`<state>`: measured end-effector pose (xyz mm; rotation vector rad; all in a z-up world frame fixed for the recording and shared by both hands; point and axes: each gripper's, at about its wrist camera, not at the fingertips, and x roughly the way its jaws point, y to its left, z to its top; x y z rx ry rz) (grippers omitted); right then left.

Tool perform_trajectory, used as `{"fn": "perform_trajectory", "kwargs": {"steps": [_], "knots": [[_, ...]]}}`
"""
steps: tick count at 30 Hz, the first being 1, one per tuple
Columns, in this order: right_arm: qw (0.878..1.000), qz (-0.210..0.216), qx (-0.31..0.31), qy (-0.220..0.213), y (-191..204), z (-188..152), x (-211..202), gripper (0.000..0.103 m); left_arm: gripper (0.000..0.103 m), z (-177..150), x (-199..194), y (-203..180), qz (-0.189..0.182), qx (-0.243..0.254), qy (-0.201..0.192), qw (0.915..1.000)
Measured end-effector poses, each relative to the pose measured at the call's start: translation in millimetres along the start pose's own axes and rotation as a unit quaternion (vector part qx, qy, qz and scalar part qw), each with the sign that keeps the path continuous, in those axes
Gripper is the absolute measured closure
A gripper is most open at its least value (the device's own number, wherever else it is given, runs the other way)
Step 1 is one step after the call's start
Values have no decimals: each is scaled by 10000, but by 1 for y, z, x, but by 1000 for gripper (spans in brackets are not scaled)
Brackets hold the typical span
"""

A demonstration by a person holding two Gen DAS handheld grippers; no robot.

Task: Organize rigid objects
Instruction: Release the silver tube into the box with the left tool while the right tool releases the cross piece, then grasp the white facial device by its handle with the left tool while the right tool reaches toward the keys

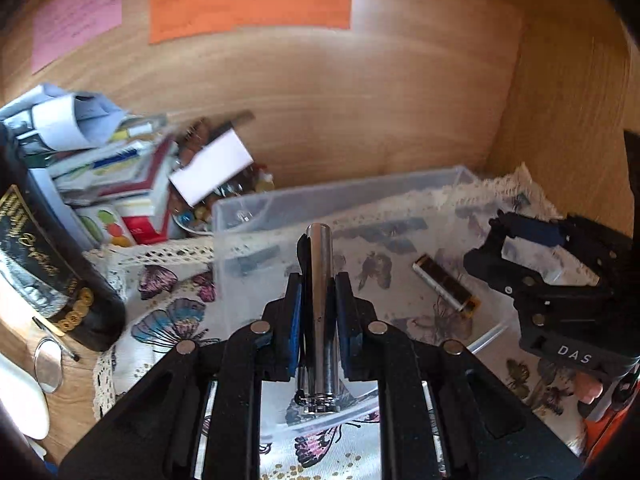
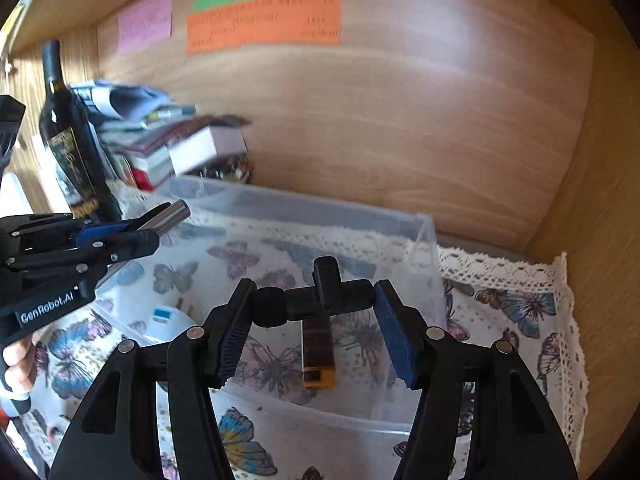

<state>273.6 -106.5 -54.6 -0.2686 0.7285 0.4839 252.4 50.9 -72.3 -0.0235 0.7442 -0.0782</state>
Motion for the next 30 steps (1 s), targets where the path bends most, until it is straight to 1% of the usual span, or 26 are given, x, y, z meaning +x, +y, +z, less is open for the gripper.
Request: {"fn": "perform_trajectory", "kwargs": {"steps": [4, 7, 8, 9, 10, 11, 12, 13, 14, 15, 17, 18, 20, 22, 23, 26, 30], "knots": [[9998, 19, 54, 189, -1, -1, 13, 46, 88, -3, 12, -3, -3, 45, 136, 9999], [9998, 32, 49, 206, -1, -3, 14, 45, 88, -5, 15, -4, 26, 49, 163, 9999], [9998, 7, 46, 205, -1, -3, 13, 44, 87, -5, 13, -6, 55, 68, 124, 9999], [9998, -19, 36, 199, -1, -2, 13, 40, 85, -6, 11, -7, 85, 104, 101, 9999], [9998, -17, 23, 178, -1, -2, 13, 33, 77, -6, 8, -8, 98, 134, 70, 9998], [9999, -6, 13, 152, 0, -2, 11, 32, 67, -6, 4, -9, 110, 154, 14, 9998], [9999, -3, 0, 135, 0, -1, 9, 32, 62, -6, 0, -10, 125, 170, -49, 9998], [10000, -17, -20, 96, 1, -1, 6, 32, 54, -6, -5, -11, 143, 188, -119, 9997], [10000, -44, -41, 49, 1, 0, 3, 32, 50, -6, -11, -12, 170, 211, -204, 9994], [9999, -74, -76, -13, 2, 1, -3, 32, 47, -6, -16, -14, 179, 220, -265, 9992], [9998, -77, -120, -113, 4, 2, -11, 32, 36, -6, -28, -16, 190, 211, -376, 9989], [9997, -47, -140, -171, 4, 2, -18, 31, 32, -7, -34, -17, 219, 208, -433, 9986], [9995, 23, -147, -274, 6, 0, -31, 30, 16, -10, -47, -19, 304, 209, -544, 9978], [9992, 49, -163, -366, 7, -3, -42, 27, 8, -15, -60, -20, 340, 207, -631, 9972], [9990, 45, -175, -407, 8, -6, -48, 27, 6, -19, -66, -21, 358, 210, -668, 9969], [9986, 10, -221, -472, 11, -15, -62, 26, 3, -35, -80, -24, 371, 175, -677, 9969], [9984, -86, -270, -487, 14, -35, -76, 24, 3, -64, -87, -31, 377, 173, -471, 9980]]}}
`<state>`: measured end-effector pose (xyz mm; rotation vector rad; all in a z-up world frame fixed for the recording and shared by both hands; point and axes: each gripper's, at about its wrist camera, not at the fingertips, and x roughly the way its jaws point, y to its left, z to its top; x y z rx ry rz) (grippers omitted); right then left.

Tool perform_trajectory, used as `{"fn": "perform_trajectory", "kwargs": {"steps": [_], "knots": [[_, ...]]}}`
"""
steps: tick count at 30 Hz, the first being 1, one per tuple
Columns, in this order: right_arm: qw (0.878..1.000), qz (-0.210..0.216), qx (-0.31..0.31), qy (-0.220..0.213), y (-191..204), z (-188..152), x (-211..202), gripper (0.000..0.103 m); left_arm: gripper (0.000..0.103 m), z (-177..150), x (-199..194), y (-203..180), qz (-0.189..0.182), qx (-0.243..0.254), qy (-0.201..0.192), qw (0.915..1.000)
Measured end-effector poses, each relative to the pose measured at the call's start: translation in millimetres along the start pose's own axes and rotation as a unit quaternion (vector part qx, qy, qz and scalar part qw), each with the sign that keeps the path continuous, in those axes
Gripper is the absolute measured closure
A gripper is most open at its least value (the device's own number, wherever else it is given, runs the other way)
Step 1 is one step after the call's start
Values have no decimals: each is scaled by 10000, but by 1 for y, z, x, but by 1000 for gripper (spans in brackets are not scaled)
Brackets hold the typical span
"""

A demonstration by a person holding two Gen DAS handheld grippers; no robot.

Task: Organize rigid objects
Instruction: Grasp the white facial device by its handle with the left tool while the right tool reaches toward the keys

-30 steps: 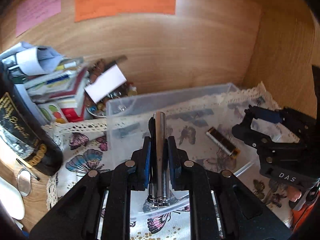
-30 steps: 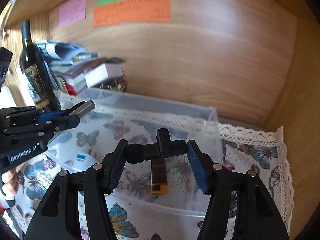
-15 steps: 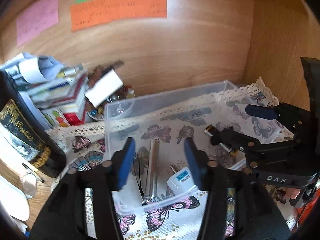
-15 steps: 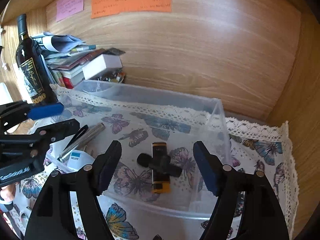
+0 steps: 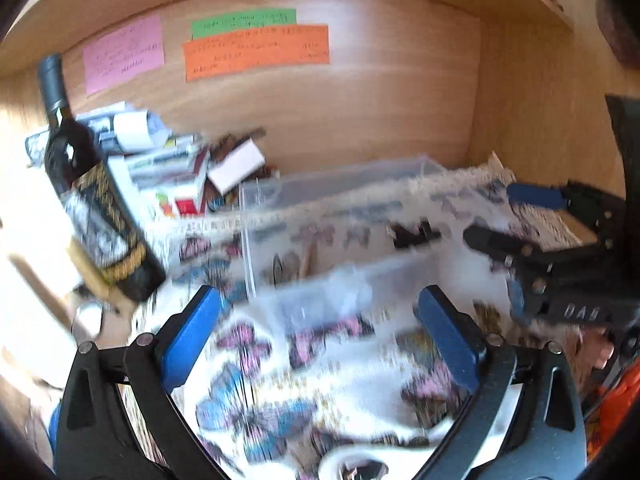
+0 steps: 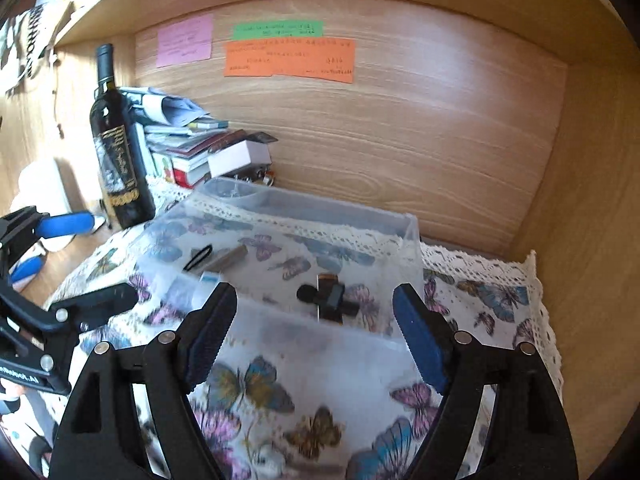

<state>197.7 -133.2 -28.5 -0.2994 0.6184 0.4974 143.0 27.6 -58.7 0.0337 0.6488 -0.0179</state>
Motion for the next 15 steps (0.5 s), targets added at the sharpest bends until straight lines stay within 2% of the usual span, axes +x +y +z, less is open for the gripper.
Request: {"fn": "perform_trajectory", "kwargs": {"steps": [4, 9, 15], "knots": [[9999, -88, 61, 73, 1, -21, -10, 24, 3, -28, -8, -8, 123, -50, 143, 9998], [9994, -274, 174, 128, -5, -45, -21, 24, 3, -61, -13, -14, 148, -444, 451, 9979], [9971, -244, 592, 416, -16, -72, -25, 23, 2, -85, -16, -21, -30, -913, 717, 9932]]}}
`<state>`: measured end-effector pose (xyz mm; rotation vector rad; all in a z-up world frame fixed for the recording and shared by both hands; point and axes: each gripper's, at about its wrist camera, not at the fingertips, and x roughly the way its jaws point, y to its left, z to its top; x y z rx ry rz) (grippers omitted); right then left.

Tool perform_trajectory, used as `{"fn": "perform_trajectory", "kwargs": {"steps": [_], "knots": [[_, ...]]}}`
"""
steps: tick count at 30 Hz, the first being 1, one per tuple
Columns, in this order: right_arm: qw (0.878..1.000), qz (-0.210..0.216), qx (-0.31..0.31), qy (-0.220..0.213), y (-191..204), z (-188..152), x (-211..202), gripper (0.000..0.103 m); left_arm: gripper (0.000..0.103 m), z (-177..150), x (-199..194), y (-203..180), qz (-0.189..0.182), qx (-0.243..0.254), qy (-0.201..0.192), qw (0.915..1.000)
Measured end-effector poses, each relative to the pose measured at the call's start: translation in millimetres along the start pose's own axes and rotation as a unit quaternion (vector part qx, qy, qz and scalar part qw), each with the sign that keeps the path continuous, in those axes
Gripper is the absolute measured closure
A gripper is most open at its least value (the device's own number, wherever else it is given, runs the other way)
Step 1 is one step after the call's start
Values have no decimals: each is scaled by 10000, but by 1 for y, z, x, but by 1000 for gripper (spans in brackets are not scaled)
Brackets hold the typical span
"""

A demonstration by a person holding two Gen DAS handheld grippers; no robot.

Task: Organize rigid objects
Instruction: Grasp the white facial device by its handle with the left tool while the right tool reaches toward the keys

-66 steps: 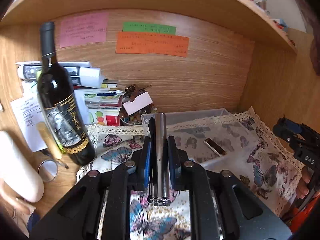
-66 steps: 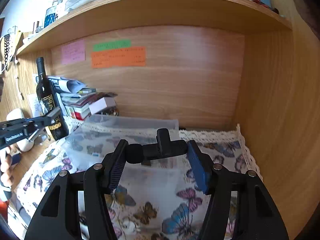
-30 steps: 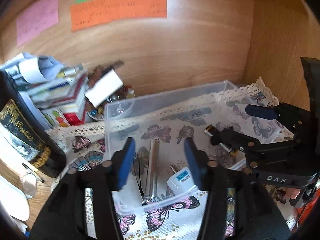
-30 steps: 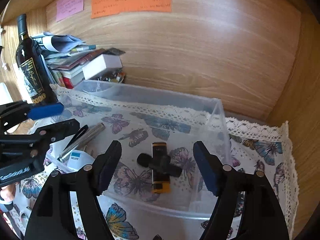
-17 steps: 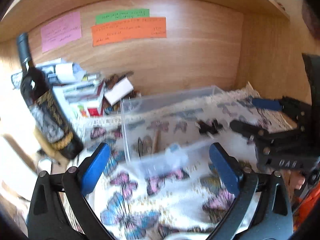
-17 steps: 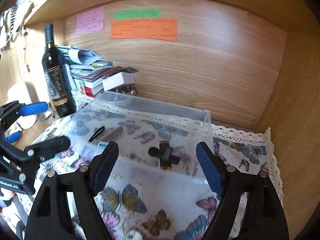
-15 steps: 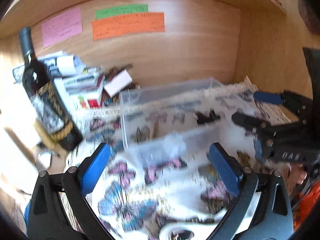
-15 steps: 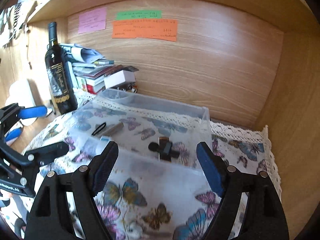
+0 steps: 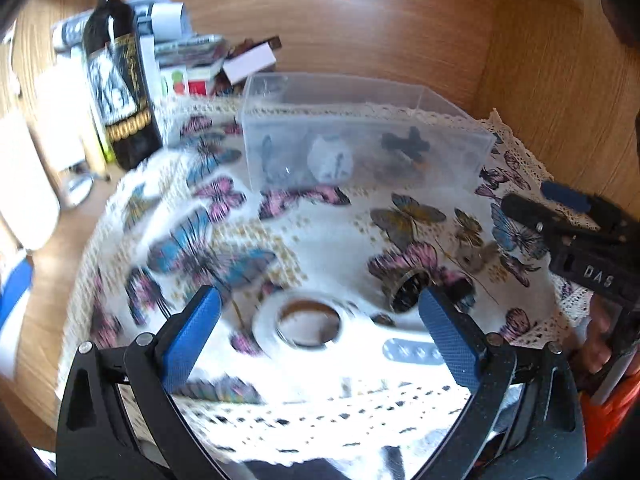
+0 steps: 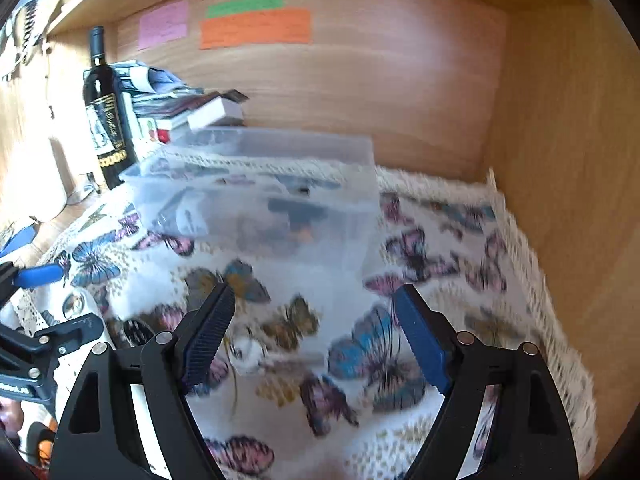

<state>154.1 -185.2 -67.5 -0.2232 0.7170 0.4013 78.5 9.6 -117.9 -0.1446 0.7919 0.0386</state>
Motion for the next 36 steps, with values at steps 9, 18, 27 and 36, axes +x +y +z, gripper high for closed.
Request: {"fn": "perform_trajectory", "kwargs": {"steps": [9, 18, 27, 36], "knots": [[9988, 183, 91, 448, 1, -30, 12, 23, 2, -16, 15, 0, -98, -510, 237, 9984], [9972, 424, 31, 611, 14, -25, 26, 24, 41, -12, 23, -15, -303, -57, 175, 9994], [9966, 210, -4, 798, 22, -24, 37, 36, 45, -2, 23, -3, -496, 665, 320, 9960], [9980, 78, 5, 624, 25, -25, 33, 45, 30, -16, 21, -1, -292, 664, 420, 9965]]}}
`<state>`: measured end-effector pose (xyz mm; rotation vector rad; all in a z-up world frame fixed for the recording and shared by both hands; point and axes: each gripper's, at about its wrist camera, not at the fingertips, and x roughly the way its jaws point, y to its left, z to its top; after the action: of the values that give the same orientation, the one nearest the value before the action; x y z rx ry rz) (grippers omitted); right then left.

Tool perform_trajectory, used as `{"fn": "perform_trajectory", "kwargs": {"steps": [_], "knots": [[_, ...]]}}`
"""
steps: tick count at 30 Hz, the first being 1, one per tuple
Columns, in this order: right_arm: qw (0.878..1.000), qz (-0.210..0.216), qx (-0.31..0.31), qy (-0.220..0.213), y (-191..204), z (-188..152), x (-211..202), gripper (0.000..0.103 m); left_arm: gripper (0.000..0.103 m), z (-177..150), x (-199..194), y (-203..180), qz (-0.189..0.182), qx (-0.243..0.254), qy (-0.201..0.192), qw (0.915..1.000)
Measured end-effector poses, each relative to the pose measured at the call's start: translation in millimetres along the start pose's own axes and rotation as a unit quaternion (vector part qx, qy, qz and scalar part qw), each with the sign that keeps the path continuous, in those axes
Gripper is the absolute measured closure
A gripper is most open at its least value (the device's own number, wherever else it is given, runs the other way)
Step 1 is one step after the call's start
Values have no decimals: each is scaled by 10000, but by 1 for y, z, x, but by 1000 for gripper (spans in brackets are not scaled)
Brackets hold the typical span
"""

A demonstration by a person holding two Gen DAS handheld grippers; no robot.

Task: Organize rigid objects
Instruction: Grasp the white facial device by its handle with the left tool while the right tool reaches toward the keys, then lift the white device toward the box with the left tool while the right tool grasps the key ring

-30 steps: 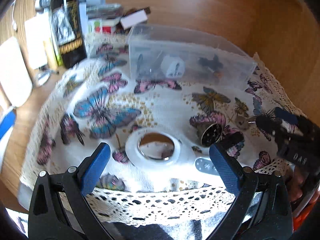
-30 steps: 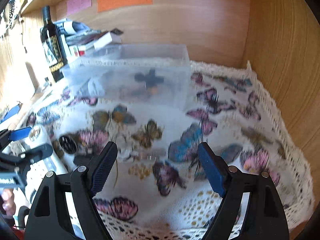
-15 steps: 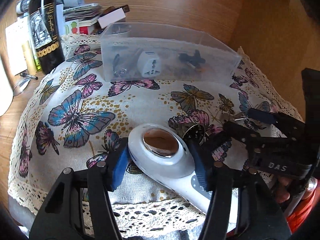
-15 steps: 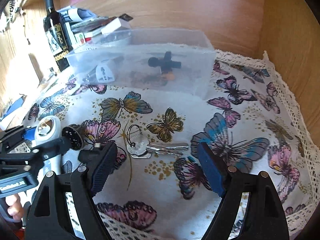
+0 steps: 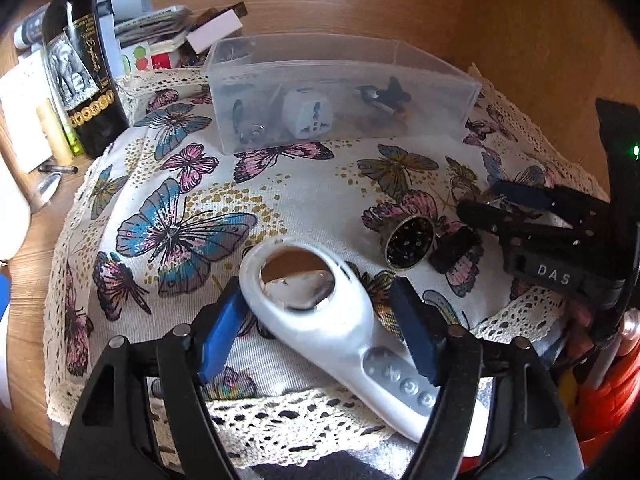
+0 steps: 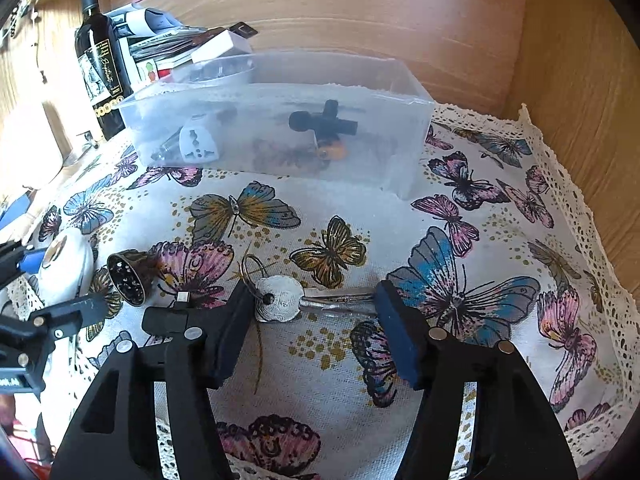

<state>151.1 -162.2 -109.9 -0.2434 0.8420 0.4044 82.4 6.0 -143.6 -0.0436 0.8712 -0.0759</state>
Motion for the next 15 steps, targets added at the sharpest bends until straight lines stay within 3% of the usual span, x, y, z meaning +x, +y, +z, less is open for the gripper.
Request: {"fn": "perform_trajectory", "kwargs": {"steps": [3, 7, 8, 15], "knots": [[10000, -8, 2, -67, 0, 1, -4, 45, 31, -8, -2, -9, 132, 71, -169, 9997], [9998, -53, 4, -213, -2, 3, -13, 45, 62, -7, -5, -9, 69, 5, -259, 9996], [9997, -52, 28, -247, -3, 3, -14, 45, 64, -4, -6, -6, -14, -51, -233, 9997], [9985, -22, 221, -510, -12, 12, -30, 45, 64, 8, -25, 7, 124, -169, -530, 9984]]}}
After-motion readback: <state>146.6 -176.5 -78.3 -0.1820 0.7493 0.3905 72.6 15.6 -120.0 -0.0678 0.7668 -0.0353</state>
